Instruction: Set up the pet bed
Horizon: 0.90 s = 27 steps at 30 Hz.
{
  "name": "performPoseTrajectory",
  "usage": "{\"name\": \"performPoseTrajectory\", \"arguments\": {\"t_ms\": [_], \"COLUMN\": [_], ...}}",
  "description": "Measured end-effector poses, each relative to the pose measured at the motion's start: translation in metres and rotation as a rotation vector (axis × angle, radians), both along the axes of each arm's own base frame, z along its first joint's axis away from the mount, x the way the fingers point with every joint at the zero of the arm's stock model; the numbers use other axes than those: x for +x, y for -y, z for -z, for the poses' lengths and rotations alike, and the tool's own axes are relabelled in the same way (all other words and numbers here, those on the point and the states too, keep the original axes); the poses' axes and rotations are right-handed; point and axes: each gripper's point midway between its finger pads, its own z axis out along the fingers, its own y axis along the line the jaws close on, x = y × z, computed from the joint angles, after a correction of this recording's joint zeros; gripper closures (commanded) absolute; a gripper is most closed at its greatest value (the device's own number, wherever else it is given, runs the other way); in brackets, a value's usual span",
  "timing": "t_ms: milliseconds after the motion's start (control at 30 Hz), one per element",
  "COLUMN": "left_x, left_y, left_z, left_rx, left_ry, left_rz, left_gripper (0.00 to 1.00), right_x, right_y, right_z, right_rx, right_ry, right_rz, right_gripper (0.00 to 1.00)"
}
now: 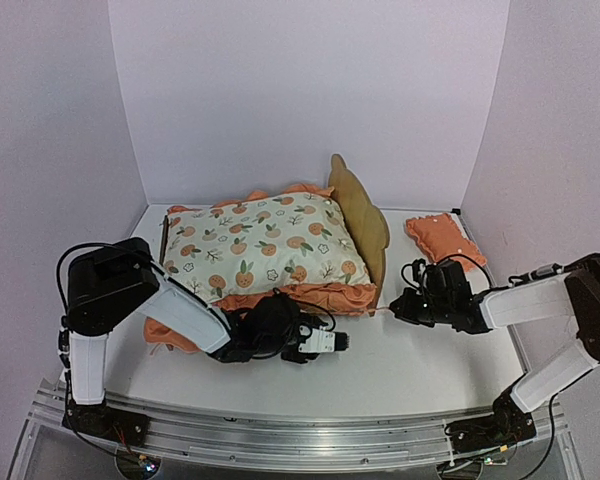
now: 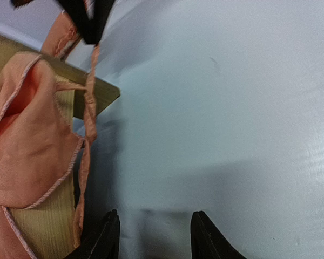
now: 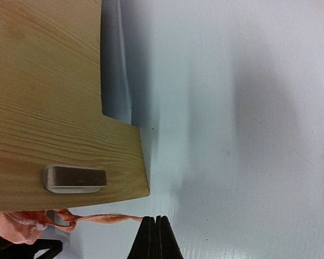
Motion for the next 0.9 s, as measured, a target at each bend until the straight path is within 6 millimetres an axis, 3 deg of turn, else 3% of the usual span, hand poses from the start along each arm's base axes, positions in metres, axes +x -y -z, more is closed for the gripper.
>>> {"name": "performPoseTrajectory", "arguments": {"t_ms": [133, 333, 433, 633, 900], "left_x": [-0.003, 0.011, 0.014, 0.017, 0.029], "left_y": [0.000, 0.013, 0.012, 0.008, 0.013], "left_z": [0.007, -0.030, -0.032, -0.001, -0.007], "left_rx": [0.001, -0.105, -0.101, -0.023, -0.038], "left_ry": [0.253, 0.599, 0.694, 0.741, 0.692], "left_rz": [0.093, 0.133, 0.146, 0.170, 0.090], "left_gripper": [0.51, 0.52, 0.53, 0.55, 0.57], "right_x": [-0.001, -0.001, -0.001, -0.002, -0.008], "right_y": [-0.004, -0.007, -0.008, -0.010, -0.011], "right_z": [-0.011, -0.021, -0.022, -0.029, -0.039], "right_rx": [0.030, 0.050, 0.052, 0.062, 0.061], "right_ry": [0.020, 0.040, 0.041, 0.059, 0.075], "right_rz": [-0.018, -0.029, -0.035, -0.051, -0.090], "right_gripper": [1.00, 1.00, 1.00, 1.00, 1.00]}}
